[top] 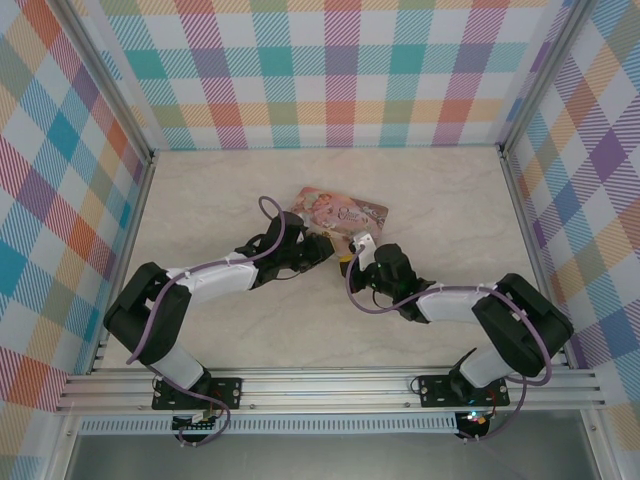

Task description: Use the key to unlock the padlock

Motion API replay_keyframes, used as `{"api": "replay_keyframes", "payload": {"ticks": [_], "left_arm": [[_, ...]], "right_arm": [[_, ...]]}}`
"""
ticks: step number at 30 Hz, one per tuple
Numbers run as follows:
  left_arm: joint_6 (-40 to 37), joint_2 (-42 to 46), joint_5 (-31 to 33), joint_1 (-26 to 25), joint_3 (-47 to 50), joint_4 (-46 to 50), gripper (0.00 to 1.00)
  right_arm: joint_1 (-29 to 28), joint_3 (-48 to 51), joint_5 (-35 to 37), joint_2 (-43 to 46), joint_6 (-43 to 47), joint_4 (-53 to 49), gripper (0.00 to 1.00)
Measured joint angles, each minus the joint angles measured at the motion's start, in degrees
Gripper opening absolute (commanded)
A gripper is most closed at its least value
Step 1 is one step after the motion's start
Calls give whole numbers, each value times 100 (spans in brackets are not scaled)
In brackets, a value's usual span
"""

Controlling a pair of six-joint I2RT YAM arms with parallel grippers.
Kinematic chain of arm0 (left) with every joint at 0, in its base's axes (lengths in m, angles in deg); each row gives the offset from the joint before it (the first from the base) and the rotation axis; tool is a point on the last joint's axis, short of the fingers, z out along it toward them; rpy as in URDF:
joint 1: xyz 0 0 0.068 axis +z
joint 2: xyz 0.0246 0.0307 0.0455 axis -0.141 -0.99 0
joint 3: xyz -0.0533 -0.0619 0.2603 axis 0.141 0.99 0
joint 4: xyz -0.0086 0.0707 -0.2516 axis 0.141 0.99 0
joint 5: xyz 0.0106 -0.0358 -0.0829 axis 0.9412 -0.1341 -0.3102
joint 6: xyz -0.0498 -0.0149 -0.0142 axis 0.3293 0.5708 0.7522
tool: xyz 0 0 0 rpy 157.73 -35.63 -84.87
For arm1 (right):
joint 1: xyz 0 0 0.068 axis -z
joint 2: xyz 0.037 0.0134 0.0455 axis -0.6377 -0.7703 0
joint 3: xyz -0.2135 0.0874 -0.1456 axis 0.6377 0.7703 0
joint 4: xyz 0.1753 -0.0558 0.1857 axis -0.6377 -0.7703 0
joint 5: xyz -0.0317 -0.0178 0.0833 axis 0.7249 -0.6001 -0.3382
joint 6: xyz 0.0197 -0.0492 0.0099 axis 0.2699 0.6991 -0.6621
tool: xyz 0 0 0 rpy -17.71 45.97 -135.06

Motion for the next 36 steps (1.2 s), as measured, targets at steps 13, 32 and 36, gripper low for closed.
{"api": "replay_keyframes", "payload": {"ticks": [13,32,36], "left_arm": [[166,70,20,-13,0,35,12],[332,170,103,-15,-2,168,11],[363,170,103,-15,0,164,11]], "right_arm": [[0,-31,-26,-72,20,94,2],[2,17,-90,-72,-24,321,2],[2,31,-92,-72,-26,358,2]]}}
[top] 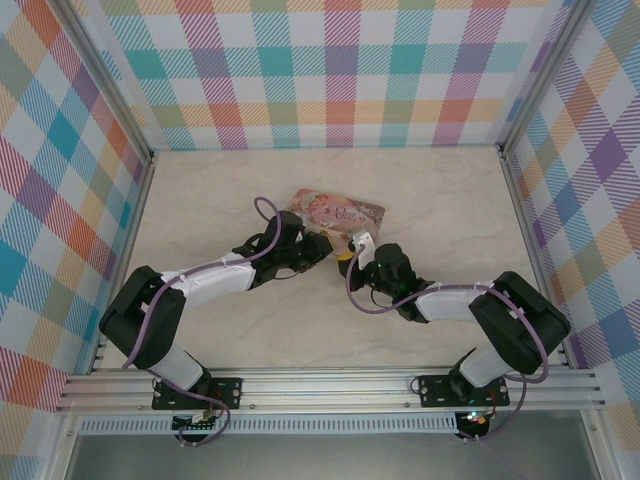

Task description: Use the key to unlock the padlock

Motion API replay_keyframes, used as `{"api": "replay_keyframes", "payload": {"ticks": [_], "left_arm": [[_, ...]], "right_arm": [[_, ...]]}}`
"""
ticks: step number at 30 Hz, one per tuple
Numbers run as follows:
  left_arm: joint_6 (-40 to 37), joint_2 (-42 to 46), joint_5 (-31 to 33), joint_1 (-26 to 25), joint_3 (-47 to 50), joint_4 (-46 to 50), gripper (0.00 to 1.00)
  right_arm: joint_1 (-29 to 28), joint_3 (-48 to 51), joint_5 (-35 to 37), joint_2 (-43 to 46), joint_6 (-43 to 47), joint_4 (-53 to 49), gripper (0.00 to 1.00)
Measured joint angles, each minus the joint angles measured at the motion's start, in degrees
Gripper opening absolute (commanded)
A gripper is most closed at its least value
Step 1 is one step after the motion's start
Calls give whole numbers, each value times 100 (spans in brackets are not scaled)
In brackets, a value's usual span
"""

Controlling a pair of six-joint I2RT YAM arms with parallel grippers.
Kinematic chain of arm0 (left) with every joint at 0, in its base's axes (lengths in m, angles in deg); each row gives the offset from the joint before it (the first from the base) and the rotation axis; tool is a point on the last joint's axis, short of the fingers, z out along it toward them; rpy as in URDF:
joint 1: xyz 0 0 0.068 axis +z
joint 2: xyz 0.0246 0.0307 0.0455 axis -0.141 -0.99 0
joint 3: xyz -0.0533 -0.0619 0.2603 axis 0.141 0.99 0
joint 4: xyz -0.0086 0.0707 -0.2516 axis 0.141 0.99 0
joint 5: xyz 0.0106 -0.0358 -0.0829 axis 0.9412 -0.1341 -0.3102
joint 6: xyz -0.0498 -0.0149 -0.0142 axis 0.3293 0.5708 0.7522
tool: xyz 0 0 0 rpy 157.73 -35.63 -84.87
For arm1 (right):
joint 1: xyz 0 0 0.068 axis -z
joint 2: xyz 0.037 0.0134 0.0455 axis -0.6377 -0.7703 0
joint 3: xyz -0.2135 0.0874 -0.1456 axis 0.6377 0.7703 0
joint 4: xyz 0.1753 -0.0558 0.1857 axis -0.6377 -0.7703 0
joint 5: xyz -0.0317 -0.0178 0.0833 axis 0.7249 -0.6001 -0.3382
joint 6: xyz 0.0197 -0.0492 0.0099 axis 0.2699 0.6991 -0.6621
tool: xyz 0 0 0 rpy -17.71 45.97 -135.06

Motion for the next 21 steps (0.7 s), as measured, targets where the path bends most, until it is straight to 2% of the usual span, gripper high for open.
{"api": "replay_keyframes", "payload": {"ticks": [21], "left_arm": [[114,15,-17,2,0,-4,11]], "right_arm": [[70,28,-162,-57,-24,240,2]]}}
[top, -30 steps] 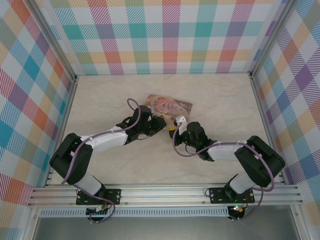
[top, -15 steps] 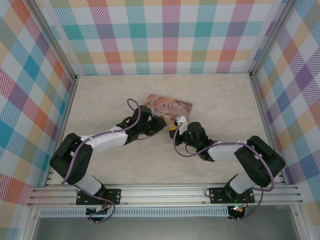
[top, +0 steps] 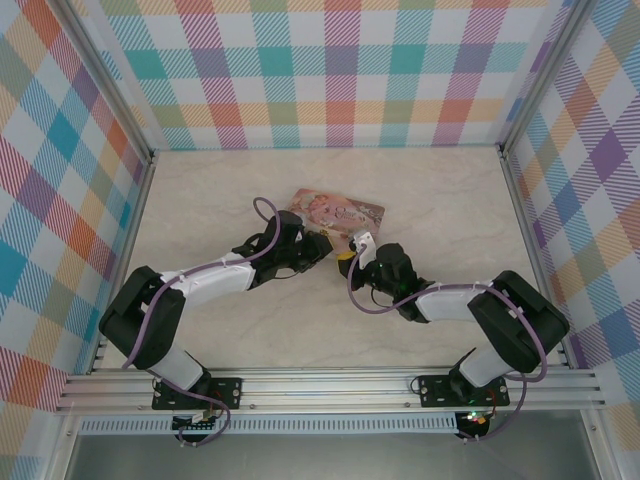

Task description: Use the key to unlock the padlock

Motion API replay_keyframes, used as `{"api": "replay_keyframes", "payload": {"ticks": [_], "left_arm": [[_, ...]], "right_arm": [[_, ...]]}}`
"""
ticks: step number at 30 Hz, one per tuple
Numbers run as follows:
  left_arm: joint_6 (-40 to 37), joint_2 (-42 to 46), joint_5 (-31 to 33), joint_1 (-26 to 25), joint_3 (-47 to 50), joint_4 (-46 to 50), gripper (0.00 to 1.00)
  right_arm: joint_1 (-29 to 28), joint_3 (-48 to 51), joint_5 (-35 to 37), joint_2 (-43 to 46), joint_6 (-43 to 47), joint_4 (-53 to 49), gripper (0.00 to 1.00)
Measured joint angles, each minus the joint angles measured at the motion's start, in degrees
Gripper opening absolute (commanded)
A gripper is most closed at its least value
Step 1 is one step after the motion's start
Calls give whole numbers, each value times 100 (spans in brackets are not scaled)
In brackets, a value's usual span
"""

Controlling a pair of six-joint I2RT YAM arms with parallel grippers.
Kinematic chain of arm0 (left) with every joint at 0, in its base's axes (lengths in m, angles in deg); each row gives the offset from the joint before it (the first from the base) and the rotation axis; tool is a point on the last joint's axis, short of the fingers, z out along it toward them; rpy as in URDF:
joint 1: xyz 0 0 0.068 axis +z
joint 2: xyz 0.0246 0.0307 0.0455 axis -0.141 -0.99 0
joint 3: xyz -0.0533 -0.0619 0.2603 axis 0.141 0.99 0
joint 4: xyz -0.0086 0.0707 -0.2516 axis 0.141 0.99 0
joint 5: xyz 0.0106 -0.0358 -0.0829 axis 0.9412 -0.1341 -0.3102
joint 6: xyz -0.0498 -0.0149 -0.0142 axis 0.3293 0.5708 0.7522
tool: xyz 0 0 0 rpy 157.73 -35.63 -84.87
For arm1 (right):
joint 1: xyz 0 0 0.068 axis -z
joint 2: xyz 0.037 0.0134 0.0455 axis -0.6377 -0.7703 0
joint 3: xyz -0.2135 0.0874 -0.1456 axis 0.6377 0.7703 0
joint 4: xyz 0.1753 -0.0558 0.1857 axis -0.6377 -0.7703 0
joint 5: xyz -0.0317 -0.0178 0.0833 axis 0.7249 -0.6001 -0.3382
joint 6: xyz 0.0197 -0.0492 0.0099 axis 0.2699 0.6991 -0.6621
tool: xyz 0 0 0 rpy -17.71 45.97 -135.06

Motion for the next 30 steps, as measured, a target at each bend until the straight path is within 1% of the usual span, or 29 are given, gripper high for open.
{"api": "replay_keyframes", "payload": {"ticks": [15,30], "left_arm": [[24,7,129,61,0,48,11],[85,48,175,76,-2,52,11]], "right_arm": [[107,-199,-363,-380,28,181,2],[442,-203,-922,-614,50,623,2]]}}
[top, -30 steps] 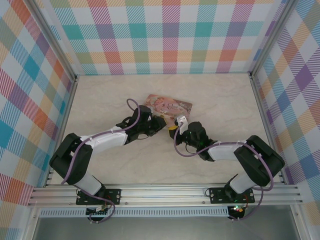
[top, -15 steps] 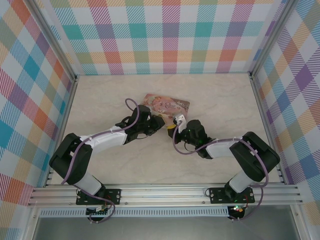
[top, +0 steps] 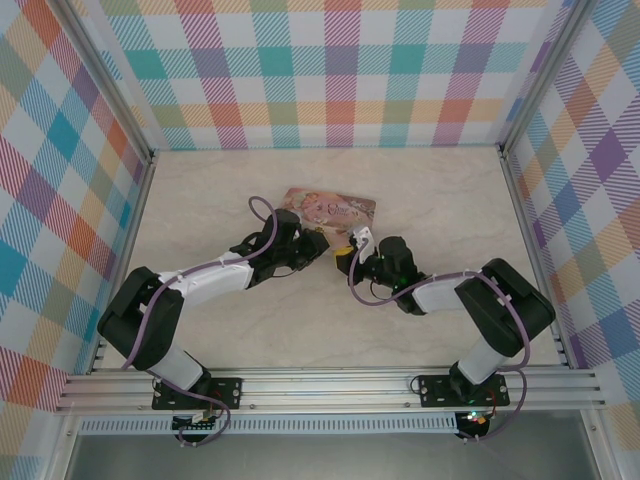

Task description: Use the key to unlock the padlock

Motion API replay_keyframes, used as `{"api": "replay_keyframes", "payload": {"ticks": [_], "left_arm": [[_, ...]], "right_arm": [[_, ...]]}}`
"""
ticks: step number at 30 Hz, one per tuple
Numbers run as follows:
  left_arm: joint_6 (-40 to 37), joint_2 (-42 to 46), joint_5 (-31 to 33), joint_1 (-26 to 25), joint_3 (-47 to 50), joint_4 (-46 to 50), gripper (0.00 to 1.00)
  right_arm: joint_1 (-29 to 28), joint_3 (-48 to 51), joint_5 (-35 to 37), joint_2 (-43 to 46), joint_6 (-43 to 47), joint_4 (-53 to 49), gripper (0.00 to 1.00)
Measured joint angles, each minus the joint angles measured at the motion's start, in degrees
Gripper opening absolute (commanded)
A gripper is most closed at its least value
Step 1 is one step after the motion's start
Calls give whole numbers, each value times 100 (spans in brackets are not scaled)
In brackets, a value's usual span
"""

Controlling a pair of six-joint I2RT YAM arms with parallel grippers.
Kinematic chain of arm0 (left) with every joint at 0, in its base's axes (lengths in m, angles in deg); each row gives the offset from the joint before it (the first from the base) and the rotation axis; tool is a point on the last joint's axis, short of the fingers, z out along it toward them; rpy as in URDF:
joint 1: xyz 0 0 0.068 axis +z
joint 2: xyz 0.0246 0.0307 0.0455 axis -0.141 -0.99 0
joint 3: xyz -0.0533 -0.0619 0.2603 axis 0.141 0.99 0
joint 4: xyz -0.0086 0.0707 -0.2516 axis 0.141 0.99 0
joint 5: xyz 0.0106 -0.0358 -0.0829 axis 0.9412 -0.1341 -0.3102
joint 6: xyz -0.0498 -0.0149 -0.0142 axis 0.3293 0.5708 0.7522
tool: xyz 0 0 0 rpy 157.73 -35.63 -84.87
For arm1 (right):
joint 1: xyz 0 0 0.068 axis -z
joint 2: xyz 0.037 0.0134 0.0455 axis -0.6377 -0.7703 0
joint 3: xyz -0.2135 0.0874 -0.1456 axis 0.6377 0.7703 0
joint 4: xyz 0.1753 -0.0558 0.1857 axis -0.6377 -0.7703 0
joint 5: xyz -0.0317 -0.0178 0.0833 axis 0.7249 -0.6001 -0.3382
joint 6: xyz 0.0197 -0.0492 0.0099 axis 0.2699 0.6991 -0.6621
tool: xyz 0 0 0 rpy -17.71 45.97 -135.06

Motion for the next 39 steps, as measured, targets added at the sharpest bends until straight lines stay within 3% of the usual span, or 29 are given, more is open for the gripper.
{"api": "replay_keyframes", "payload": {"ticks": [18,39], "left_arm": [[-2,2,50,24,-74,140,11],[-9,-44,35,33,-103,-7,12]], "right_arm": [[289,-190,-966,-535,-90,560,2],[275,-376,-1025,-599,-579,577,2]]}}
